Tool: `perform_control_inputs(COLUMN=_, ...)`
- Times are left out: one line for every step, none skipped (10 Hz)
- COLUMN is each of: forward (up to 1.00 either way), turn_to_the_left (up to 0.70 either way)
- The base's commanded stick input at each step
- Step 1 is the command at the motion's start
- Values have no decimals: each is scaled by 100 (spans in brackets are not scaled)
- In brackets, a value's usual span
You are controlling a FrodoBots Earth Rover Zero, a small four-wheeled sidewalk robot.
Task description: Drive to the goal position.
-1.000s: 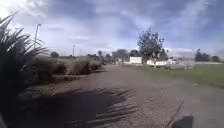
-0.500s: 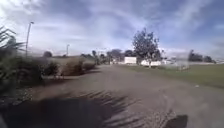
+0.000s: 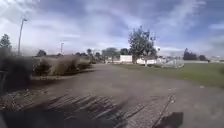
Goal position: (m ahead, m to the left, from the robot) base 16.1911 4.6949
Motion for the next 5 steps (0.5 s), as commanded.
perform_control_inputs(forward=70, turn_to_the_left=-23)
perform_control_inputs(forward=70, turn_to_the_left=-23)
perform_control_inputs(forward=70, turn_to_the_left=-18)
perform_control_inputs(forward=70, turn_to_the_left=-10)
perform_control_inputs(forward=70, turn_to_the_left=-2)
